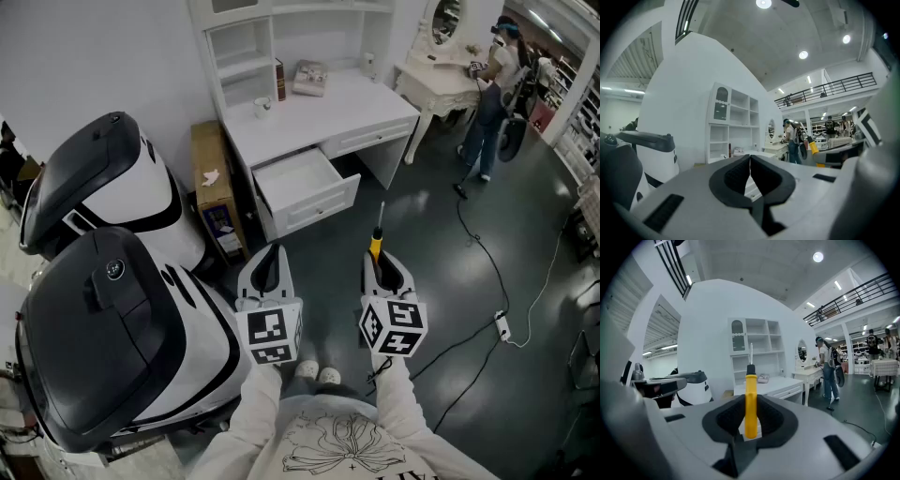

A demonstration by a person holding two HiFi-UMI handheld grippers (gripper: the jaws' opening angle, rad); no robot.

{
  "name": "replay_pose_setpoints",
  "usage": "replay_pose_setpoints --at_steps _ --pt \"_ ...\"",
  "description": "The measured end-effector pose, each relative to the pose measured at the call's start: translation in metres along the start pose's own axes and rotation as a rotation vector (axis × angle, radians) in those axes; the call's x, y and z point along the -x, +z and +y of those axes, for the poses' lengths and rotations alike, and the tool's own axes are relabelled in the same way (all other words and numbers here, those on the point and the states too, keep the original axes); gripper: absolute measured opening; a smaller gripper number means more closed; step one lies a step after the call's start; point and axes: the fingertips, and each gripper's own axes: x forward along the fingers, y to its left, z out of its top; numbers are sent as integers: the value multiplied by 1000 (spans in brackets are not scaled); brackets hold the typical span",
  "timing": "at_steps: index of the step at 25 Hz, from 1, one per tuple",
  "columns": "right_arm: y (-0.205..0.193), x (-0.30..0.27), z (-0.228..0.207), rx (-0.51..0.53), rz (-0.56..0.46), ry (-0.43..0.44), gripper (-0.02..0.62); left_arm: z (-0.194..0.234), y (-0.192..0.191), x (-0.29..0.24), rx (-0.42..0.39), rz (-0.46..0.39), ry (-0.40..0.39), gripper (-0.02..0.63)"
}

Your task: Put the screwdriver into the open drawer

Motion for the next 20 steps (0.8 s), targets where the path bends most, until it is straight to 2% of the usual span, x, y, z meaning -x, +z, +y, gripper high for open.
replay_pose_setpoints --at_steps 10,20 --pt "-1 -15 3 -10 4 8 71 6 -3 -11 2 3 -4 6" --pt "4 -47 16 -22 -4 7 71 30 -4 -34 6 6 -3 6"
